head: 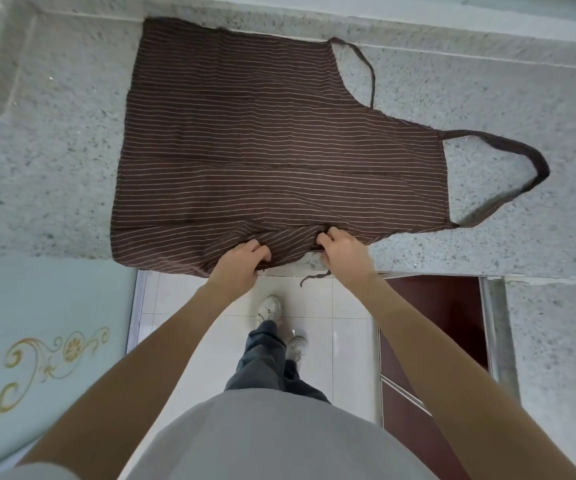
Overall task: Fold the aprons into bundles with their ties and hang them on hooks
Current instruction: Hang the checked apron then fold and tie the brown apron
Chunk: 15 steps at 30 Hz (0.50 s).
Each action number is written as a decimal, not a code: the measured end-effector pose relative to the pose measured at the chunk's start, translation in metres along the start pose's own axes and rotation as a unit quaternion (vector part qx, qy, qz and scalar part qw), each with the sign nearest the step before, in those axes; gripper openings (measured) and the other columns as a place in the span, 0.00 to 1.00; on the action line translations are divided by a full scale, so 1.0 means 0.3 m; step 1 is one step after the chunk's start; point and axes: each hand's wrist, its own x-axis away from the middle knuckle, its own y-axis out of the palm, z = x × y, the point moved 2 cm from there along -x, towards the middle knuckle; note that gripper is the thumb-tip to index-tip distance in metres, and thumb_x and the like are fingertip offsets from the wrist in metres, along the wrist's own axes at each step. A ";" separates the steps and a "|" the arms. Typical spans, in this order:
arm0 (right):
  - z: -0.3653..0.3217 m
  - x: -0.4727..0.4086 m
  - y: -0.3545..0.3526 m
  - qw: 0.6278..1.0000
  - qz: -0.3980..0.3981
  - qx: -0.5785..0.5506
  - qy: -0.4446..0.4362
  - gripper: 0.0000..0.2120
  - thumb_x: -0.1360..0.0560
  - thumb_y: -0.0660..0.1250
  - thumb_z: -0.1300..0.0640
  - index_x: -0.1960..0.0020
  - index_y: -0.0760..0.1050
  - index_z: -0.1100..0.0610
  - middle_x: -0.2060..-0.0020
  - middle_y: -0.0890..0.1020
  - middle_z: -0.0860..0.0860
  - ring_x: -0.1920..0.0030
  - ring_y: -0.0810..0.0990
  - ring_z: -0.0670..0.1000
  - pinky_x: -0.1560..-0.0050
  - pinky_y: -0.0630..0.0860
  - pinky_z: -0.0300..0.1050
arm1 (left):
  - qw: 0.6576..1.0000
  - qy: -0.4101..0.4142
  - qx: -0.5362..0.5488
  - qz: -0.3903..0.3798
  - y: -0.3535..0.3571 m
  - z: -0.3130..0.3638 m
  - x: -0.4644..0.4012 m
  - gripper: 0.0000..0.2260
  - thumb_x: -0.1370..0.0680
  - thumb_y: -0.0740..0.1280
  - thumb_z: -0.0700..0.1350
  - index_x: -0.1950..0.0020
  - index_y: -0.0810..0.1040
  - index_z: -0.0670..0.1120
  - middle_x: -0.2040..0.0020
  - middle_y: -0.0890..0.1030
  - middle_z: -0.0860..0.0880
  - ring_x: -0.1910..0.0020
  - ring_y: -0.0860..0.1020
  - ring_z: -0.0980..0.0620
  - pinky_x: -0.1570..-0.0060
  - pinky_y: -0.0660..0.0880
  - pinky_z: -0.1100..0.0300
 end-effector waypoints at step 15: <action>0.005 0.202 -0.123 0.981 0.151 -0.118 -0.031 0.05 0.30 0.71 0.61 0.54 0.79 0.59 0.59 0.76 0.55 0.56 0.73 0.57 0.53 0.75 0.55 | 0.960 -0.088 -0.071 0.256 -0.172 0.011 0.292 0.10 0.32 0.69 0.31 0.59 0.81 0.45 0.56 0.79 0.47 0.54 0.75 0.44 0.57 0.73 0.56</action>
